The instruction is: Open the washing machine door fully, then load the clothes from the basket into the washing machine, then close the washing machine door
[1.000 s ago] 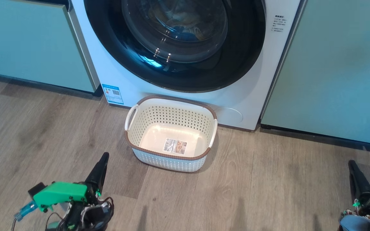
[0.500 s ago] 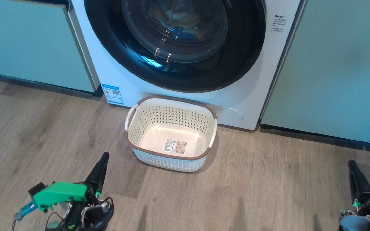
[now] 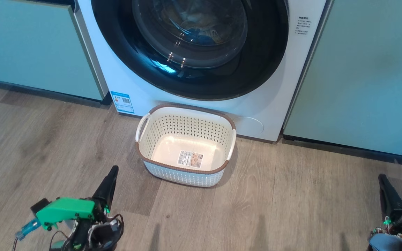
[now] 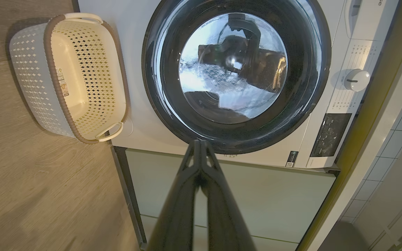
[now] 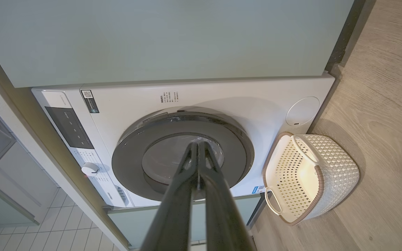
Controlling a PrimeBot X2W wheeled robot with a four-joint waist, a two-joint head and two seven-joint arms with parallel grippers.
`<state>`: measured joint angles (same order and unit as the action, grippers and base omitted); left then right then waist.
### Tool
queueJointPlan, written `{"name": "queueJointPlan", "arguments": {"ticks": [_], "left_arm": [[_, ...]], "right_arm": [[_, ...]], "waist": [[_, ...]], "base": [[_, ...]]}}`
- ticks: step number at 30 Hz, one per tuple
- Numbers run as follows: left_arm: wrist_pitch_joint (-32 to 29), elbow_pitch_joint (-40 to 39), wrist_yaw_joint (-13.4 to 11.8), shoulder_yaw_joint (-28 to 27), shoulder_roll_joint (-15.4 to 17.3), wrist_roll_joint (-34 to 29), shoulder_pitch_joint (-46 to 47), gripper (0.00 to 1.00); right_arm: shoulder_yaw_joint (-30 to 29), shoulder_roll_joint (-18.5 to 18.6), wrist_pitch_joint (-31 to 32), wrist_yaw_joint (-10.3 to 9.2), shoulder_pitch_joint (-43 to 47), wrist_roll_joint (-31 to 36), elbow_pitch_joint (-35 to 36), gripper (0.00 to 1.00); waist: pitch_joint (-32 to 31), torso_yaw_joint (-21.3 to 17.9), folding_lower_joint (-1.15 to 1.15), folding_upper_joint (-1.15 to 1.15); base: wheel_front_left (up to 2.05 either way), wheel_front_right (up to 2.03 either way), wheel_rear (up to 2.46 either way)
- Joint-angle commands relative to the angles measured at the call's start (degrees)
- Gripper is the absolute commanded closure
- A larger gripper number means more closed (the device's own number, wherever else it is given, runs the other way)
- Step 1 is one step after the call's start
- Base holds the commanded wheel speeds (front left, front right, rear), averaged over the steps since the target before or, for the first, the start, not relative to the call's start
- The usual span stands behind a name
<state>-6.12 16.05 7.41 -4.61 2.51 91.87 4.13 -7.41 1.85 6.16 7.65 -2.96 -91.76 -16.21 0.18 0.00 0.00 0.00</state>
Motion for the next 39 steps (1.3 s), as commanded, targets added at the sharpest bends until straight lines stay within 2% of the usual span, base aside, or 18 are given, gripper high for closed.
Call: {"name": "queueJointPlan", "arguments": {"ticks": [1,39], "left_arm": [[-0.4,-2.0,0.1,-1.9,0.4,0.3,2.1,1.00],[-0.4,-2.0,0.1,-1.9,0.4,0.3,2.1,1.00]], "right_arm": [[0.9,1.0,0.3,-0.16,-3.2,-0.4,2.2,1.00],[0.9,1.0,0.3,-0.16,-3.2,-0.4,2.2,1.00]], "waist": [[0.0,0.0,0.00,0.00],[0.0,0.0,0.00,0.00]], "base": [[0.00,0.00,0.00],[0.00,0.00,0.00]]}}
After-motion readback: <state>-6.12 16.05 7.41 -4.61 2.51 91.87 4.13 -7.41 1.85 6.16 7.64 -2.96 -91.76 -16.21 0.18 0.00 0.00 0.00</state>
